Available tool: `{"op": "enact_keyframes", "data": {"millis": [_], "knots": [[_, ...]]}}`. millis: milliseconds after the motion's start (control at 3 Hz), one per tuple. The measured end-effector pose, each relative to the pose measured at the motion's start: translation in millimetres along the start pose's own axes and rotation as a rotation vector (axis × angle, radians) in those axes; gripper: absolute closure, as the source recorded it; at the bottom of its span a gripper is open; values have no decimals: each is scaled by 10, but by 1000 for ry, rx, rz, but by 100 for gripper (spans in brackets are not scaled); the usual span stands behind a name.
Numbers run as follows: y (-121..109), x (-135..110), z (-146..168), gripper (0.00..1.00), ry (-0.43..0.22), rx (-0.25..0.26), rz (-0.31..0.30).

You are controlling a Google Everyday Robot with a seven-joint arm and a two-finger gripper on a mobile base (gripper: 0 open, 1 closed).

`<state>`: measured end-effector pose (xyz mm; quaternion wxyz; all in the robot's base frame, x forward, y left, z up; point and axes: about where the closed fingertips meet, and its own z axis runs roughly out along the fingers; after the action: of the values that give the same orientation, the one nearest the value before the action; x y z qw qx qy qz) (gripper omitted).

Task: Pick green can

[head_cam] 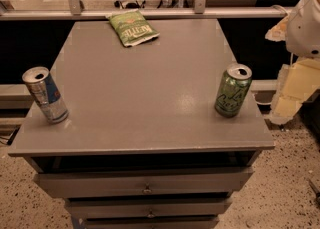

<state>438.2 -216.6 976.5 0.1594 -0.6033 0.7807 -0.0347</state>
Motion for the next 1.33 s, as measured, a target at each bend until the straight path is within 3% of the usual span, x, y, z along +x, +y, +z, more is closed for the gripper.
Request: {"op": "enact_keyframes", "data": {"millis": [333,667,1333], "knots": [[0,0,0,0,0,0,0],[-22,25,85,0,-42,6,22],[-224,115,577,0,-351,5,115]]}}
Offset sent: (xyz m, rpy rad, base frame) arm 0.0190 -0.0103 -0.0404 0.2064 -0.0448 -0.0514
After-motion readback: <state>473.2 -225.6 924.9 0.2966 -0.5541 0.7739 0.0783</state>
